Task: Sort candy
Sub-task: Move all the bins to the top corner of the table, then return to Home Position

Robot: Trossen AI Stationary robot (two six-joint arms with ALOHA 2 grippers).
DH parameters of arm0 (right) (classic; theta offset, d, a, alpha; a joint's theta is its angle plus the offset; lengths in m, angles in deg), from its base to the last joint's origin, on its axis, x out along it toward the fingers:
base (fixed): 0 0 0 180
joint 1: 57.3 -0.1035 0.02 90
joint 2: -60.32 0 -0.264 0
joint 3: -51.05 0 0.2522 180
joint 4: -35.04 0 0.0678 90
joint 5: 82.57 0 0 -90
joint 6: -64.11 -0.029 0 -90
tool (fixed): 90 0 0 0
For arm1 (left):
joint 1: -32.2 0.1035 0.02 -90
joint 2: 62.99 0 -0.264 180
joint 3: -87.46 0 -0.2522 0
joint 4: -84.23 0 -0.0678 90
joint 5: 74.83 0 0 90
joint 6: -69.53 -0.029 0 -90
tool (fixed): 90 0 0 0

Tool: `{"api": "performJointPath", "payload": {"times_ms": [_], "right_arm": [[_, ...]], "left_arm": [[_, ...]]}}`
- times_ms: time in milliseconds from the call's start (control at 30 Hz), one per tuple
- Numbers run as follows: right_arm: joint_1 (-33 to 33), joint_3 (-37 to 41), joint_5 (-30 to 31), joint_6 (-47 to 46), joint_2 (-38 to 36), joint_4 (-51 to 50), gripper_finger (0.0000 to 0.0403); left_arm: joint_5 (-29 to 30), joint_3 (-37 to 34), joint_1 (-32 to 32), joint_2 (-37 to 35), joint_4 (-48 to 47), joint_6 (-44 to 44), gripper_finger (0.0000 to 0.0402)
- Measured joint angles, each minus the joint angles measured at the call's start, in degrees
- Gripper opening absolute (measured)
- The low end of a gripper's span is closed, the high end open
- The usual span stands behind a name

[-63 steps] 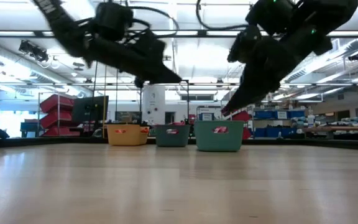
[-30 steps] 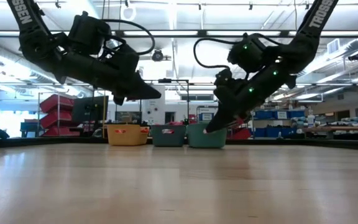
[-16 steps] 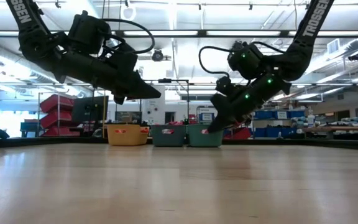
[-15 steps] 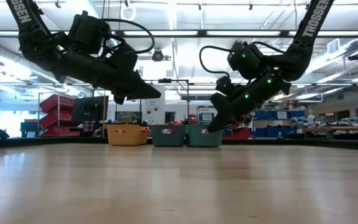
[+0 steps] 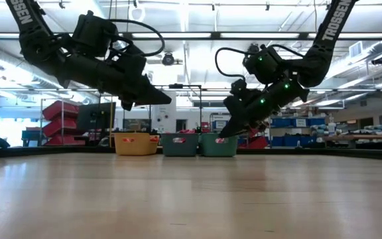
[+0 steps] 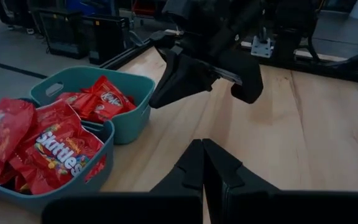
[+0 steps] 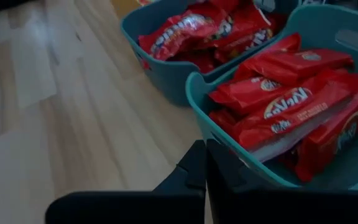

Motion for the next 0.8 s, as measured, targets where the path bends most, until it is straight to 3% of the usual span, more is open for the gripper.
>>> {"api": "performJointPath", "payload": {"times_ms": [333,433,600,800], "right_arm": [[0.15,-0.01,-0.11,0.01,-0.02,1.74,0.0000],[-0.28,0.00,-2.59,3.42,-0.61,1.40,0.0000],[-3.76,0.00,-5.76,9.98,-5.14,-1.07,0.0000],[-6.86,4.86,-5.65,14.95,-12.55,-2.16,0.0000]], "left_arm": [[-1.33,0.00,0.00,-8.56,-10.39,-1.29,0.0000],[-1.55,-0.28,0.00,-11.61,-12.70,-2.27,0.0000],[-6.29,-4.22,0.09,-17.21,-9.90,-3.24,0.0000],[-6.75,-10.15,0.11,-24.71,-9.58,-3.60,0.0000]]}}
